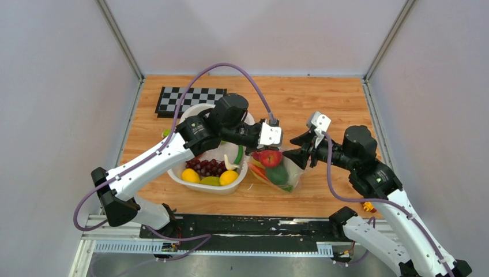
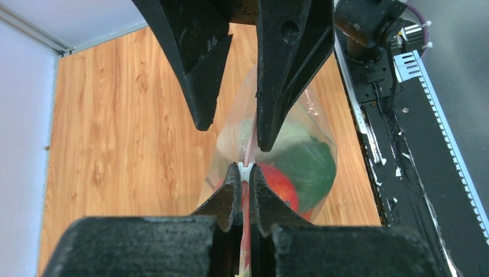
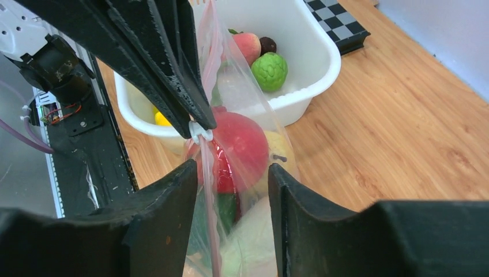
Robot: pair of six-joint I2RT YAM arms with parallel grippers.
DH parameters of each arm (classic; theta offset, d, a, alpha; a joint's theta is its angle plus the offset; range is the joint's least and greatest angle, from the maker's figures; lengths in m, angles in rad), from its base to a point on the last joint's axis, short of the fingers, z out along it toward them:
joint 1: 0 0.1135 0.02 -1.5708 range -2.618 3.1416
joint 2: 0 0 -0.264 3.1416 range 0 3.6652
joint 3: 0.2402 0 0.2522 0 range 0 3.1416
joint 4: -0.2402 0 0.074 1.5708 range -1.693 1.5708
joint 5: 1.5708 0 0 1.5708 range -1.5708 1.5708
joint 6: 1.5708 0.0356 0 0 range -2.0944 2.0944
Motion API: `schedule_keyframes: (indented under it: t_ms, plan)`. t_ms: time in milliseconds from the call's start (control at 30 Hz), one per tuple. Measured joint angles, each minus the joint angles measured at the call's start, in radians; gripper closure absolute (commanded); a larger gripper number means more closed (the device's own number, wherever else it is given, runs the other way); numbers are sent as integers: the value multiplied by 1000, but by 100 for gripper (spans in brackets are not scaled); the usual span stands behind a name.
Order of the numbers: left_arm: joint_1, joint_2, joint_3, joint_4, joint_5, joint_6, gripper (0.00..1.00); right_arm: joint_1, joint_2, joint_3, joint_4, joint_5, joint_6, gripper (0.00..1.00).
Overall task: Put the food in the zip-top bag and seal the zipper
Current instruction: Zip the zipper food storage bag at the center of the board.
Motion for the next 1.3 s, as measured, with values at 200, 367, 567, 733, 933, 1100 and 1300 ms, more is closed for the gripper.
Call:
schedule_keyframes:
  t_ms: [200, 367, 567, 733, 933, 1100, 1300]
  plan:
    - [0, 0, 0, 10, -1, -9, 100, 0, -31, -10, 21, -3, -26, 80]
    - [0, 0, 0, 15, -1, -15, 100, 1, -57, -35, 31, -10, -28, 81]
    - [0, 0, -1, 20, -1, -23, 100, 1, -63, -54, 43, -29, -27, 83]
    - [0, 0, -2, 23, -2, -32, 100, 1, -37, -54, 42, -45, -29, 98]
    - [2, -4, -21, 45, -19, -32, 100, 1, -61, -69, 43, -35, -27, 100]
    - [0, -64, -102, 77, -74, -30, 100, 1, -104, -108, 49, -11, -16, 100]
    - [29, -130, -151, 66, -140, -24, 99, 1, -179, -148, 50, 47, 6, 100]
